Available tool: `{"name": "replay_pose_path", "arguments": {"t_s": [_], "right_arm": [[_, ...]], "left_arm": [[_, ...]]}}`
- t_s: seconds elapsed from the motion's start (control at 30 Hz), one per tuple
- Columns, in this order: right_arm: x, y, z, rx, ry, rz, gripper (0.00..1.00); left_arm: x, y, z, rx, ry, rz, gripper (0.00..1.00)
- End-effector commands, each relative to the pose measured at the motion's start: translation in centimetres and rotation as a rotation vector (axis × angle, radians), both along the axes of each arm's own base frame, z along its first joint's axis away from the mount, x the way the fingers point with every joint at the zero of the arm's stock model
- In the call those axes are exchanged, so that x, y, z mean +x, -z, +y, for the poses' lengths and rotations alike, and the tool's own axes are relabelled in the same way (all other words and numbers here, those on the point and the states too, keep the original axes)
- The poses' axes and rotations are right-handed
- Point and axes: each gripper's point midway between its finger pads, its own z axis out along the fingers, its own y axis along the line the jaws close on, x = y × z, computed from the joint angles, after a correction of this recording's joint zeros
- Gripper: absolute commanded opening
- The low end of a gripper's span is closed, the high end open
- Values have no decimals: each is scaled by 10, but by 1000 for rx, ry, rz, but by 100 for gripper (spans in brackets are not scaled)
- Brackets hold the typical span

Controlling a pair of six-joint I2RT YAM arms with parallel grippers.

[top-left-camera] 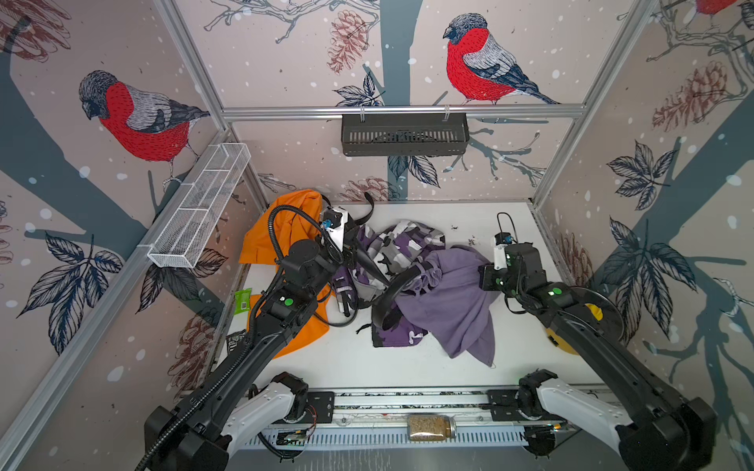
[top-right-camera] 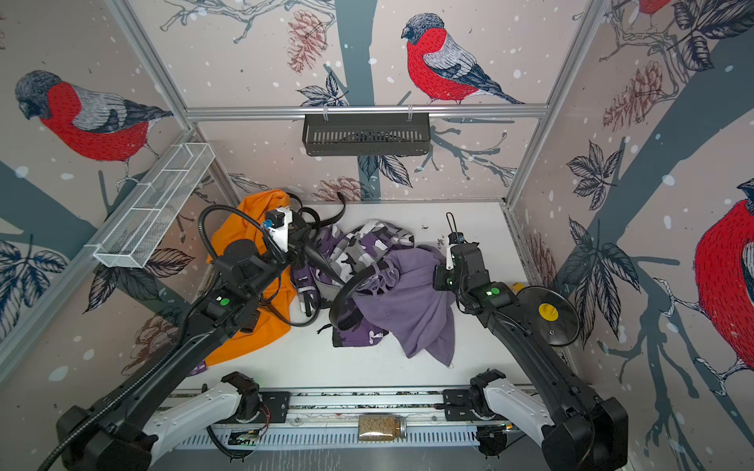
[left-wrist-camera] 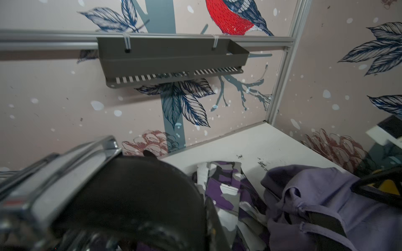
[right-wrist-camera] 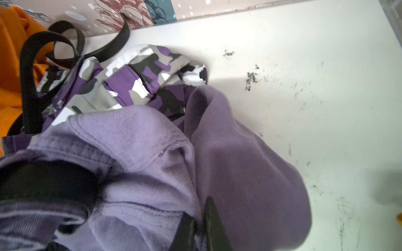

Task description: Remove the belt from the trousers

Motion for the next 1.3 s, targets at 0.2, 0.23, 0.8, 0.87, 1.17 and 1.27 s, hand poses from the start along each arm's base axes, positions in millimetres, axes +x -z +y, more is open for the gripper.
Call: {"name": "replay_pose_path", "arguments": {"t_s": [0.2, 0.23, 0.8, 0.87, 1.17, 1.27], "right_arm": [[6, -46, 18, -113, -51, -59, 87], [3, -54, 27, -121, -87, -87, 87], [-61, 34, 162, -315, -599, -68, 92], [-57, 36, 166, -302, -588, -86, 92], [-21, 36, 183, -254, -494, -152, 63], [-8, 42, 181, -273, -448, -152, 57]], "left_arm": [[-20, 23, -1, -81, 53, 62, 0], [-20, 22, 0, -77, 50, 61, 0], [-22, 34, 5, -51, 23, 99, 0], [-23, 34, 6, -54, 25, 99, 0], [-28, 33, 4, -71, 42, 103, 0], [-30, 33, 4, -82, 47, 101, 0]]}}
